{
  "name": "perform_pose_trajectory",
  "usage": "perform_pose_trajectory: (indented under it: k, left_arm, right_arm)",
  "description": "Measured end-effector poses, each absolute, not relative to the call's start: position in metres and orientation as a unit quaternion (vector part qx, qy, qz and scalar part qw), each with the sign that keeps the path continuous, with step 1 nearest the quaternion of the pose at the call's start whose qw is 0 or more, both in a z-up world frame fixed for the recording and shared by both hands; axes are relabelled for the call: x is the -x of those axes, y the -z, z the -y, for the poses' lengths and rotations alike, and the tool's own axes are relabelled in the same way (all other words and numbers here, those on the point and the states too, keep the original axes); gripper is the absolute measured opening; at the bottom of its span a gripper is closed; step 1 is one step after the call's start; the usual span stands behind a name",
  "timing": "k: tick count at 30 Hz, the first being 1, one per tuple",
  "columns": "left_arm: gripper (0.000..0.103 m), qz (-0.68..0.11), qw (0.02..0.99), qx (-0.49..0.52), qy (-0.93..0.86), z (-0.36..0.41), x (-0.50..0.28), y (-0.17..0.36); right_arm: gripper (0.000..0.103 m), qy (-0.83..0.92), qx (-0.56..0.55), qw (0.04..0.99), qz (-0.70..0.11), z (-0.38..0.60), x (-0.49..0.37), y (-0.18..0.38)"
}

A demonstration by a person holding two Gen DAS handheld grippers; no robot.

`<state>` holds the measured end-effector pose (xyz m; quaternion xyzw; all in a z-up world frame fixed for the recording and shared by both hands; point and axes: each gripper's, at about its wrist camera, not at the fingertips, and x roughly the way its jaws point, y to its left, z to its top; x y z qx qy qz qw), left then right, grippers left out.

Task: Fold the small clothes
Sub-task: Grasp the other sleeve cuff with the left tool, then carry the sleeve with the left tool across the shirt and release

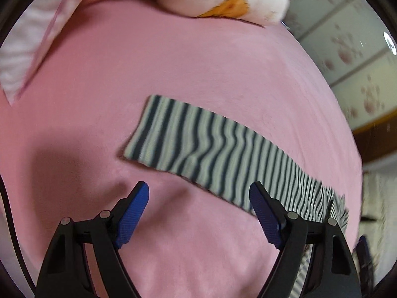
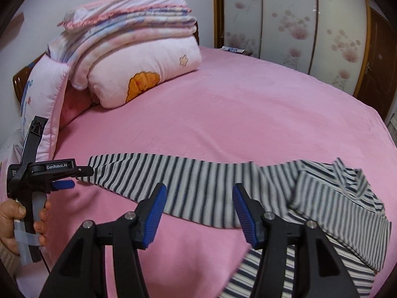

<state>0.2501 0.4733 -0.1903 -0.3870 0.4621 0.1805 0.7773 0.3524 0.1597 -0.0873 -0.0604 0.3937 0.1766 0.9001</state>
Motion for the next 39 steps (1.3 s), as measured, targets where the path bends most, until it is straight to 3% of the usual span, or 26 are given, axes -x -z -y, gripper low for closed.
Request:
perform_pose_trajectory:
  k: [5, 7, 8, 9, 11, 12, 23, 30, 36, 37, 39]
  left_arm:
    - [0.078, -0.447, 0.753, 0.441, -0.195, -0.491, -0.256, 0.212]
    - [0.063, -0.446, 0.75, 0.441, -0.209, -0.493, -0.26, 0.217]
    - [0.049, -0.449, 0.749, 0.435, -0.219, -0.496, -0.262, 0.22]
    - [0.027, -0.455, 0.748, 0.425, -0.229, -0.498, -0.266, 0.222]
    - [0.008, -0.465, 0.75, 0.41, -0.23, -0.497, -0.27, 0.226]
    - [0.006, -0.469, 0.754, 0.396, -0.232, -0.494, -0.273, 0.225]
    - [0.003, -0.399, 0.879, 0.204, -0.16, -0.381, -0.308, 0.111]
    - [0.003, -0.376, 0.92, 0.107, 0.02, -0.195, -0.343, 0.048]
    - [0.004, -0.393, 0.898, 0.077, 0.183, -0.026, -0.343, 0.058]
    - [0.005, -0.405, 0.889, 0.064, 0.202, -0.003, -0.343, 0.069]
    - [0.026, -0.451, 0.859, 0.052, 0.236, 0.032, -0.341, 0.097]
  right_arm:
    - [0.055, -0.19, 0.057, 0.89, -0.411, -0.182, -0.363, 0.104]
    - [0.055, -0.195, 0.061, 0.887, -0.415, -0.186, -0.362, 0.112]
    - [0.055, -0.195, 0.062, 0.885, -0.417, -0.187, -0.362, 0.115]
    - [0.055, -0.197, 0.063, 0.883, -0.421, -0.187, -0.362, 0.12]
    - [0.055, -0.196, 0.063, 0.88, -0.427, -0.186, -0.361, 0.125]
    - [0.055, -0.195, 0.064, 0.879, -0.43, -0.183, -0.361, 0.128]
    - [0.056, -0.168, 0.035, 0.891, -0.421, -0.107, -0.348, 0.115]
    - [0.056, -0.095, -0.007, 0.914, -0.394, 0.014, -0.317, 0.094]
    - [0.056, -0.007, -0.037, 0.917, -0.397, 0.122, -0.284, 0.101]
    - [0.056, 0.006, -0.039, 0.915, -0.402, 0.137, -0.279, 0.106]
    - [0.056, 0.026, -0.048, 0.908, -0.414, 0.166, -0.271, 0.116]
